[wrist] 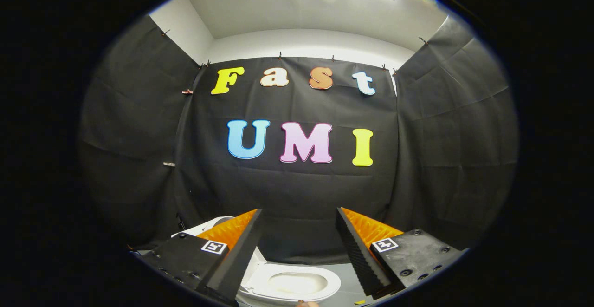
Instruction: Open the toilet lid.
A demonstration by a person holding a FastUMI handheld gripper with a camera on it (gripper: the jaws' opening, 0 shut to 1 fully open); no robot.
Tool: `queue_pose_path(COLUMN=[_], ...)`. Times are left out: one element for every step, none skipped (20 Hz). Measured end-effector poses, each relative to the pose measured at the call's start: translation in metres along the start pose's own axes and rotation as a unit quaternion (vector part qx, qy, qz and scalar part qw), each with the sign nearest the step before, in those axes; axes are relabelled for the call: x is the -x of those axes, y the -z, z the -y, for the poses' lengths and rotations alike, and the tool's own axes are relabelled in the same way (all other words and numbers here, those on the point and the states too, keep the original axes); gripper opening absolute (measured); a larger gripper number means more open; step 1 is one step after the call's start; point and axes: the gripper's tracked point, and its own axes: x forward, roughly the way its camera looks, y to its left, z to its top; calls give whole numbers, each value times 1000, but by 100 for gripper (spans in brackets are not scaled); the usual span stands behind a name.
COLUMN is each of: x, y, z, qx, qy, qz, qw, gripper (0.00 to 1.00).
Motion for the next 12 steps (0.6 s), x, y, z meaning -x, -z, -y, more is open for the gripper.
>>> queue_pose_path(x=[0, 1, 1, 1, 1, 1, 1, 0, 0, -1, -1, -1], y=[0, 0, 0, 1, 1, 2, 3, 3, 3, 5, 5, 5], z=[2, 3, 3, 3, 4, 4, 5, 5, 5, 5, 6, 6], qx=[-1, -1, -1, -1, -2, -2, -2, -2, -2, -2, -3, -3], qy=[1, 1, 1, 1, 1, 1, 1, 1, 0, -1, 0, 0], qz=[0, 0, 0, -1, -1, -2, -2, -3, -3, -4, -5, -5], qw=[1000, 1000, 1000, 1000, 1000, 1000, 1000, 1000, 1000, 1000, 1000, 1000], gripper=[97, 97, 97, 97, 97, 97, 97, 97, 97, 97, 97, 97])
